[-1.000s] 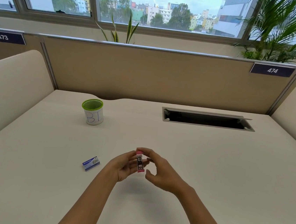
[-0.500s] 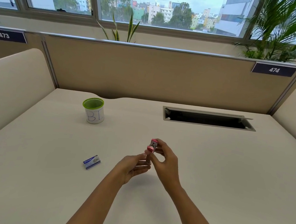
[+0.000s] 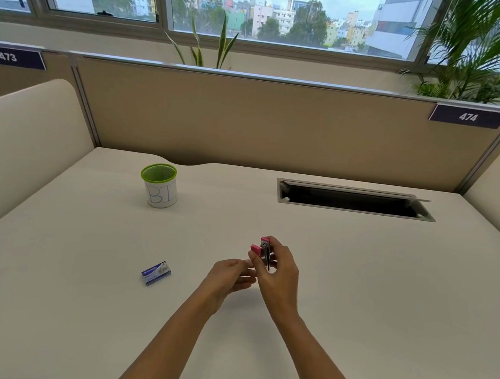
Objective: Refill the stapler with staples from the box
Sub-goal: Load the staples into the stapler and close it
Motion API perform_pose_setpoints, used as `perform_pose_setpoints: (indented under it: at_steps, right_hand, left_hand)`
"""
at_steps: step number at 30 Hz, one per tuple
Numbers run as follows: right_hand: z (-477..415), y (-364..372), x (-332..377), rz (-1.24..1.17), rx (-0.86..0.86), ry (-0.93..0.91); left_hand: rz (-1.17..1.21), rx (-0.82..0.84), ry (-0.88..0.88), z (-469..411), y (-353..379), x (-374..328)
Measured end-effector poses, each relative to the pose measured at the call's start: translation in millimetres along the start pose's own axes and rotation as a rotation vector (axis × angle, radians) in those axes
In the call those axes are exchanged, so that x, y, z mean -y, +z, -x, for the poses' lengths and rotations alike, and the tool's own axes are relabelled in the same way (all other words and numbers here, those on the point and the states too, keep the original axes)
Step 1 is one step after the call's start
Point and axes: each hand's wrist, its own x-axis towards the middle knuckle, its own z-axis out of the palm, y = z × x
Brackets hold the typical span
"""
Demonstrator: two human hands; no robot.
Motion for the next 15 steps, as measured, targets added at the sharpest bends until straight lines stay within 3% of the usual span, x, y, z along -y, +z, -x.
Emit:
perform_pose_setpoints:
  at_steps: [15]
  right_hand:
    - [-1, 2, -14, 0.073, -0.094, 0.074]
  left_hand:
    - [-0.095, -0.085, 0.096, -6, -2, 8]
